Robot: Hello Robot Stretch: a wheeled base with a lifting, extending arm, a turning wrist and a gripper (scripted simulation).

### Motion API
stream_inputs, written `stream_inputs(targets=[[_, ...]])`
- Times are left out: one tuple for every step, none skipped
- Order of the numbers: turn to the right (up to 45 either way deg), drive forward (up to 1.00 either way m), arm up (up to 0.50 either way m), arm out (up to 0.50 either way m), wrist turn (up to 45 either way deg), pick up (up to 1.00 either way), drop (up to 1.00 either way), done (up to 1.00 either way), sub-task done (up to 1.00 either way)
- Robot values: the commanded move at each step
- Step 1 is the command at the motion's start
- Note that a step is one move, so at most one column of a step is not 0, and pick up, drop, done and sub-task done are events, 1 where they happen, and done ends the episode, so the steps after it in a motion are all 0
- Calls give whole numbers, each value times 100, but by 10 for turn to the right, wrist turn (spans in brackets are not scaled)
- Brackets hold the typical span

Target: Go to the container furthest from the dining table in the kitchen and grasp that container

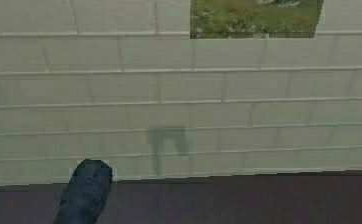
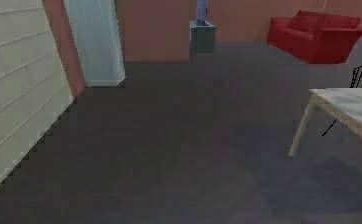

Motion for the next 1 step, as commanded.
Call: stream_inputs(targets=[[-450, 0, 0, 0, 0, 0, 0, 0, 0]])
